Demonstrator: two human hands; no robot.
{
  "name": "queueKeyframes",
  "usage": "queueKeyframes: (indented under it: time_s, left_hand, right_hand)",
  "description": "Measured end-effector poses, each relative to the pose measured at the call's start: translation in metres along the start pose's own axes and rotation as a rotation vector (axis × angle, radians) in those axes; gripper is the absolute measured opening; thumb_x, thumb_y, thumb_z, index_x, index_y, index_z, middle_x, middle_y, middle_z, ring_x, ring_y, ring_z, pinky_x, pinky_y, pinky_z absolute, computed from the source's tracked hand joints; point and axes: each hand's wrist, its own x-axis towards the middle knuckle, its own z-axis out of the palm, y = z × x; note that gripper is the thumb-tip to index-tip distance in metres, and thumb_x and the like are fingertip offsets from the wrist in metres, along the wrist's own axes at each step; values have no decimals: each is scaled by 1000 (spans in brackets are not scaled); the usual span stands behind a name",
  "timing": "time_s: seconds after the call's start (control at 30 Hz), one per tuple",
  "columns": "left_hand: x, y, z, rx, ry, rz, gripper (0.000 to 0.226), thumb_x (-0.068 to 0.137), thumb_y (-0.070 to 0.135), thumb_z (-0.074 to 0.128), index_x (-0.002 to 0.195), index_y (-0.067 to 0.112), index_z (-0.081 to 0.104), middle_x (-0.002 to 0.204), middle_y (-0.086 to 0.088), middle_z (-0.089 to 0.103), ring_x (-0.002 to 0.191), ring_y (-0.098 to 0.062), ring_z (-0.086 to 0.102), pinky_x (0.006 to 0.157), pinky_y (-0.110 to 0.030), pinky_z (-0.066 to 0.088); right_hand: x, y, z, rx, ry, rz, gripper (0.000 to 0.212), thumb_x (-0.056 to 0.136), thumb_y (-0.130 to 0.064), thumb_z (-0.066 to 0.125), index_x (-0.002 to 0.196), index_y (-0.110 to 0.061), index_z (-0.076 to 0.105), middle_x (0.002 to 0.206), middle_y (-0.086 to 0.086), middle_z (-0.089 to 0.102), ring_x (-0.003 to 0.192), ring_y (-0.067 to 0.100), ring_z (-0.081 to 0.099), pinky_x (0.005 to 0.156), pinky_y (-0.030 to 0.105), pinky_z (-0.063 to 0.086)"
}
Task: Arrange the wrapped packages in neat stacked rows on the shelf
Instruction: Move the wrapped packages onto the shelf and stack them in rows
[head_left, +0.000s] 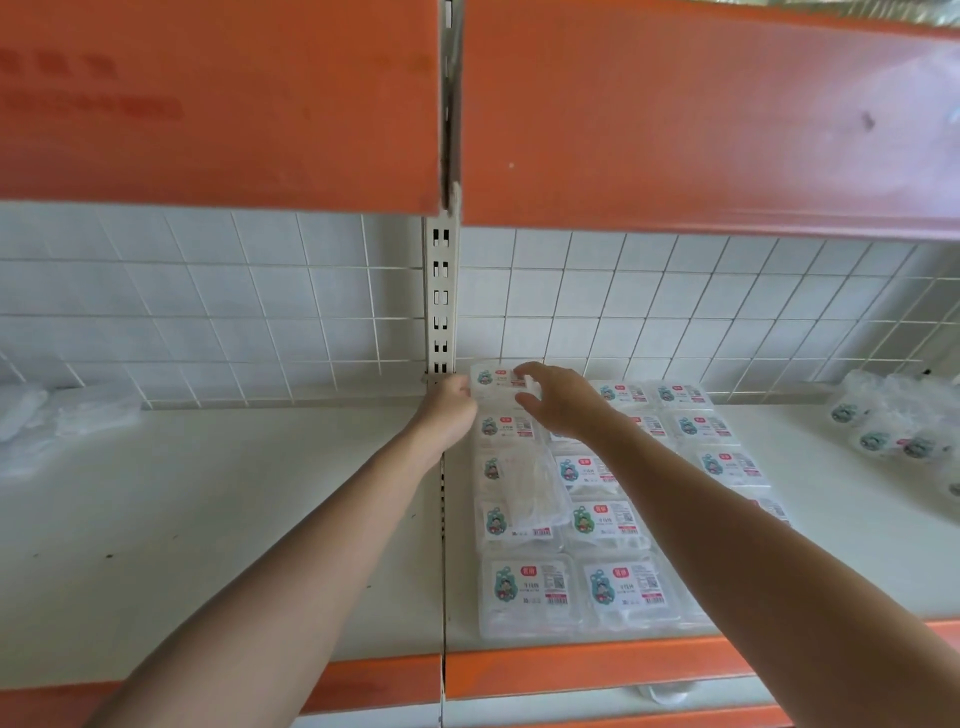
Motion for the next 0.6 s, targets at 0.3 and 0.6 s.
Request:
queueKeyframes:
  time_s: [0.3, 0.6]
  left_hand:
    - [-3, -5, 2, 8, 0, 9, 38, 94, 2, 43, 124, 24, 51, 102, 11, 61, 84, 6, 53, 60, -14, 41]
    - [-28, -6, 2, 374, 37, 183, 56, 98, 17, 46, 151, 16, 27, 154, -1, 29, 142, -17, 29, 113, -29, 27]
  right_hand:
    - [-7, -2, 0, 27, 38, 14, 42, 96, -35, 55, 136, -26, 49, 117, 7, 65, 100, 22, 61, 87, 37, 51]
    - [-46, 3, -11, 43, 70, -69, 45, 98, -40, 49, 140, -27, 44, 136, 4, 52, 123, 20, 49, 98, 35, 41]
